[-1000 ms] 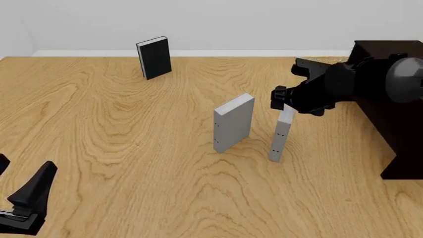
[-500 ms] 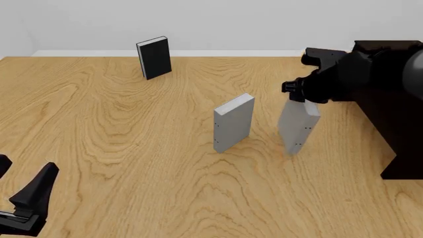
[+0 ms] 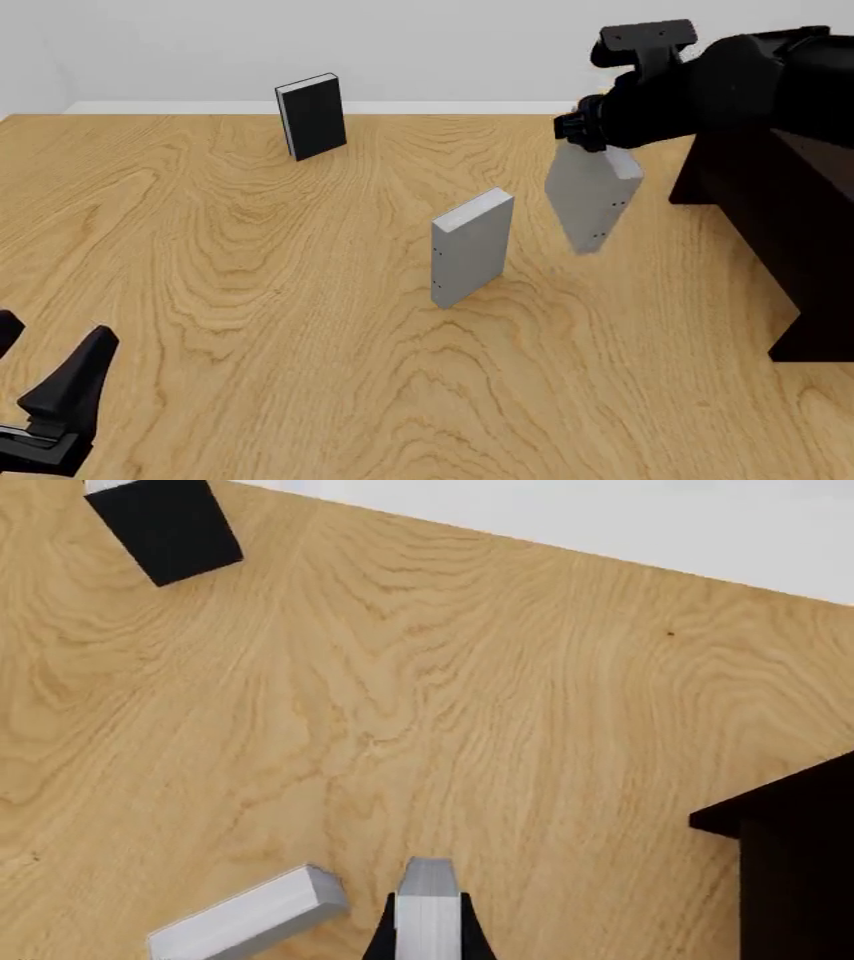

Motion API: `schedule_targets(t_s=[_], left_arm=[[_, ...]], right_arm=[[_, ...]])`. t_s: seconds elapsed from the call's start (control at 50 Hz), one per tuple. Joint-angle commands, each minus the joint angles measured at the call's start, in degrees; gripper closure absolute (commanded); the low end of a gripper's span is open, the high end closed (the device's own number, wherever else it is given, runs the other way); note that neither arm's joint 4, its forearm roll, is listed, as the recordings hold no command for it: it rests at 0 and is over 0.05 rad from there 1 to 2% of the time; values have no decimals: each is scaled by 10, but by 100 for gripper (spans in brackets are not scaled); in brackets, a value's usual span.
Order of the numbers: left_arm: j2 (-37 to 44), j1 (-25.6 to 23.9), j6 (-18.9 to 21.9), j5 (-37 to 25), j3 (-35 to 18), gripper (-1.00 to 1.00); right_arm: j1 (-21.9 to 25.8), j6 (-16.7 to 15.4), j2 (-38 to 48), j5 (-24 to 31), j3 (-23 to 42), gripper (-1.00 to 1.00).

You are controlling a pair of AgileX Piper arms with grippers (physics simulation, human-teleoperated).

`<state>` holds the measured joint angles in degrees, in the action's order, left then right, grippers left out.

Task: Pick up the book on the right and place it on the cabinet shelf.

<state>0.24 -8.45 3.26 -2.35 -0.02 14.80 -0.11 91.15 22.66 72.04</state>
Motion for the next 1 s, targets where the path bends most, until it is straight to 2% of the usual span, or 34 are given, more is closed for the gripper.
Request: schedule_targets(t_s=[0.02,0.1,0.12,0.16,0.18,0.2,0.24,0.28,0.32,0.36,0.42,0.44,0.48,0.54,0.56,0.62,0.7,0.72,0.74,0.8,0.84,0.9,1.0], left_arm=[[2,0,-1,5,0,-100],[2,0,-1,5,0,-100],[2,0,0,5,0,-100],[2,0,-1,6,0,-100],[2,0,0,6,0,-100],[2,0,0,6,0,-100],[2,0,-1,6,0,-100],[2,-2,0,6,0,-100],[2,-2,1,7,0,-100],[3,-2,1,9,0,-100],[2,-2,1,9,0,-100],[2,-2,1,8,0,-100],[2,-3,1,7,0,-100],[2,-3,0,7,0,-100],[1,-5,2,7,0,-100],[1,-4,2,7,0,-100],[0,-4,3,6,0,-100],[0,-5,2,7,0,-100],[0,-4,2,7,0,-100],[0,-4,2,7,0,-100],[0,-4,2,7,0,-100],[0,-5,3,7,0,-100],[0,-7,2,6,0,-100]], right_arm=[[13,-32,-44,-9,34,100],[-4,-15,-70,-24,43,100],[1,-22,-64,-14,49,100],[4,-54,-81,-33,47,100],[-2,-51,-80,-27,51,100],[2,-36,-85,-29,55,100],[5,-46,-86,-30,56,100],[-12,-36,-92,-36,58,100],[0,-53,-97,-43,53,100],[-6,-88,-105,-59,40,100],[2,-75,-106,-58,36,100],[-4,-87,-111,-68,26,100],[16,-142,-117,-90,4,100],[15,-159,-124,-107,-12,100],[22,-190,-127,-124,-28,100],[31,-231,-131,-146,-49,100],[25,-260,-148,-178,-68,100],[20,-280,-155,-195,-80,100],[26,-320,-159,-221,-98,100],[27,-389,-170,-283,-143,100],[24,-389,-175,-294,-150,100],[26,-417,-177,-325,-181,100],[43,-491,-177,-403,-233,100]])
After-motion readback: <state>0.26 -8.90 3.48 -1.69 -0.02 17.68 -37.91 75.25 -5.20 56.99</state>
